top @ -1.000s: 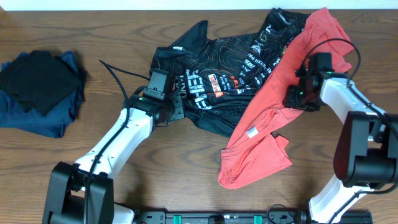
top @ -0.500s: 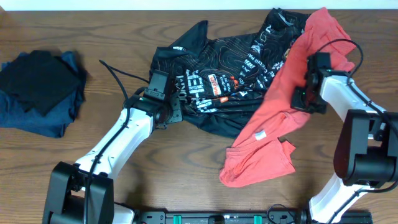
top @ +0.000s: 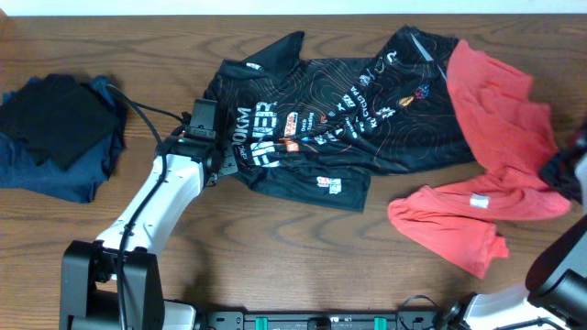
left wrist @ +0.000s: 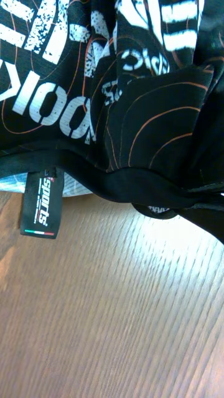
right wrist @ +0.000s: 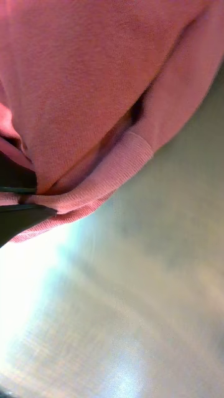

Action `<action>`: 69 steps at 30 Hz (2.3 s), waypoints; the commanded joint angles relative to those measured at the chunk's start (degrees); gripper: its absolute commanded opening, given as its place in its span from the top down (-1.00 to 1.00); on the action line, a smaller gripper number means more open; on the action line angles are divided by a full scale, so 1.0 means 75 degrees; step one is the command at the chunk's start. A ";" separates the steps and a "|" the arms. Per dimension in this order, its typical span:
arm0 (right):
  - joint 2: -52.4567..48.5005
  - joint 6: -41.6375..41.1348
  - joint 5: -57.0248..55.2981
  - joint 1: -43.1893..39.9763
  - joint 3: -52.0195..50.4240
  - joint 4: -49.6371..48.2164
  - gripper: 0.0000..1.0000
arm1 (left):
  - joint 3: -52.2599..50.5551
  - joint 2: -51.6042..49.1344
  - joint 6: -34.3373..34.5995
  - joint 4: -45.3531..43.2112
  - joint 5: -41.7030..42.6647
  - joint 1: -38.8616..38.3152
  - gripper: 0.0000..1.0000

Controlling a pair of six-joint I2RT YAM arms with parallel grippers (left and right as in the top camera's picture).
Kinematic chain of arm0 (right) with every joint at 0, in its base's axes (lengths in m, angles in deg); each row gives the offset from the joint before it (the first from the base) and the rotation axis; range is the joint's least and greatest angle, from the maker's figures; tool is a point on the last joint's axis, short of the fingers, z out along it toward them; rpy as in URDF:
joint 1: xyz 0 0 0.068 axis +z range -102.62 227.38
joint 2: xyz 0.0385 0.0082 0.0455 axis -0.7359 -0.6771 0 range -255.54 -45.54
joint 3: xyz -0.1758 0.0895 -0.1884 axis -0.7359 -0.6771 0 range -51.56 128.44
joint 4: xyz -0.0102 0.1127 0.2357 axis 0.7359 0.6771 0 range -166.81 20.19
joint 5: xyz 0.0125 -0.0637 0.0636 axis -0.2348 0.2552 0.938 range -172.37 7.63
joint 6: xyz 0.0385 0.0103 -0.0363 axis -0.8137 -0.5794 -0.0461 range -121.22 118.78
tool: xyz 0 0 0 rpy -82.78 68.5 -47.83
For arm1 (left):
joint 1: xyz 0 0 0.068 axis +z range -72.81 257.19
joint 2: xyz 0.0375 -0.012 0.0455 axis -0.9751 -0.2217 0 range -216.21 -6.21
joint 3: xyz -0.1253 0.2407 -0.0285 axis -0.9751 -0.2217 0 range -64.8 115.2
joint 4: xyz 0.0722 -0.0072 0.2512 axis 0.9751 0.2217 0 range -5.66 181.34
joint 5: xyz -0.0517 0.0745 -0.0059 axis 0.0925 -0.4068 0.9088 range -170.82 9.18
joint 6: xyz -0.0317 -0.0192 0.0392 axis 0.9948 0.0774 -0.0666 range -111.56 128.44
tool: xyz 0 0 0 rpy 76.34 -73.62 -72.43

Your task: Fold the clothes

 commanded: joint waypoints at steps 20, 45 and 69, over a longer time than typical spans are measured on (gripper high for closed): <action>0.0533 0.0312 0.2961 -0.0245 0.0985 0.0589 0.40 | 0.0245 0.0093 -0.0262 -0.0128 0.3456 0.1011 -0.96; 0.0431 0.0720 0.3130 0.2361 0.0000 0.0918 0.30 | -0.0323 -0.1687 0.2043 -0.1271 0.3139 -0.2122 -0.01; 0.0431 0.0947 0.3075 0.2363 0.0000 0.0959 0.24 | -0.0323 -0.0169 0.1556 0.1626 0.1970 -0.1303 -0.53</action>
